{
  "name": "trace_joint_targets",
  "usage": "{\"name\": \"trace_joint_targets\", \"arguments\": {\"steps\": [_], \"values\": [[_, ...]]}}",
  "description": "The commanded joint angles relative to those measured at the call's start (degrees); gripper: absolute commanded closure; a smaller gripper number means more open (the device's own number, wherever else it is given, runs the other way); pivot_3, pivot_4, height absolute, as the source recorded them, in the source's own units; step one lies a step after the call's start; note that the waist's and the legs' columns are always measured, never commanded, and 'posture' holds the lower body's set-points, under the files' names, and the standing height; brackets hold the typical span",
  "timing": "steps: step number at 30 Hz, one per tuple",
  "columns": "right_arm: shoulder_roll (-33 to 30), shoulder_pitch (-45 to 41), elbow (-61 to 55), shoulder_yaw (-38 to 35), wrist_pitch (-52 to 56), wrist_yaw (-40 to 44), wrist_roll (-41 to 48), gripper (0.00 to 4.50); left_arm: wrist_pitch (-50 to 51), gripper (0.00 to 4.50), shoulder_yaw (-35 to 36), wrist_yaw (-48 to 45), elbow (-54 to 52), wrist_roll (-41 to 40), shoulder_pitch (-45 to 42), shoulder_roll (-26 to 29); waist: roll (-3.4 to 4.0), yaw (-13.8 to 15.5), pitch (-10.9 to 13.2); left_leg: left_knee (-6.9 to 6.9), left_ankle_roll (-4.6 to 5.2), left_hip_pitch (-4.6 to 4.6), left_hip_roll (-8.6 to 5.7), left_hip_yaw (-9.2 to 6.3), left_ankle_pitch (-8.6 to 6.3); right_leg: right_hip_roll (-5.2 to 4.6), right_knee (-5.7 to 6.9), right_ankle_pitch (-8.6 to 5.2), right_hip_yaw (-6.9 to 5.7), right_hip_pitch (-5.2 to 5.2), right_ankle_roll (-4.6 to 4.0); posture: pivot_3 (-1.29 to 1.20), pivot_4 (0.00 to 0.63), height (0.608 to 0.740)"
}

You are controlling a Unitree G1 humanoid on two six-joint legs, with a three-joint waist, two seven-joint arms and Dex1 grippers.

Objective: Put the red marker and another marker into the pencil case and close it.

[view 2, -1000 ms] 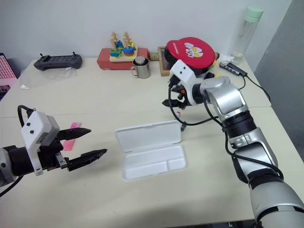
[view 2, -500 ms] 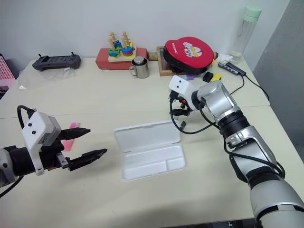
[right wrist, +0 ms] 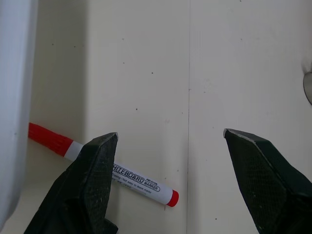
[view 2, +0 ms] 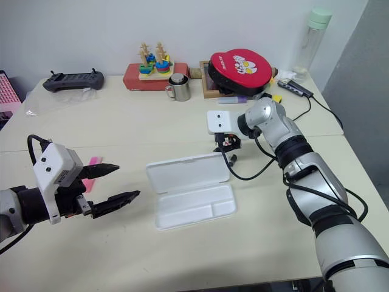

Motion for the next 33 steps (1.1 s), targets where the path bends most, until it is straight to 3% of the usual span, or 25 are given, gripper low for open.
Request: {"name": "trace_joint_targets", "arguments": {"steps": [1,14,33], "values": [[1.4,-5.2,5.7,0.8,-6.2,-1.2,-3.7,0.85,-0.4,0.0,0.5,0.4,-0.8,0.0,-0.9,0.0,0.0,-0.1,0.0,0.01,0.0,0.01,0.0,0.01,0.0,0.01,0.01,0.0,0.01,0.0,0.0,0.0,0.15,0.74],[4.7,-9.4,15.7,2.3,-14.7,-4.5,-12.3,0.85,0.6,0.0,1.1,1.2,-1.7,-1.4,-0.9,0.0,0.0,-0.4,0.0,0.03,-0.02,0.01,0.01,-0.01,0.01,0.03,0.01,0.0,0.04,0.01,0.0,0.0,0.15,0.74],[5.1,-8.3,19.2,5.1,-18.6,-12.0,-20.7,0.85,1.3,0.0,1.6,2.0,-2.6,-2.5,-0.6,-0.3,0.0,-0.6,0.0,0.12,-0.02,-0.01,0.0,-0.01,0.01,0.03,0.04,0.0,0.05,0.01,-0.01,0.0,0.15,0.74]]}}
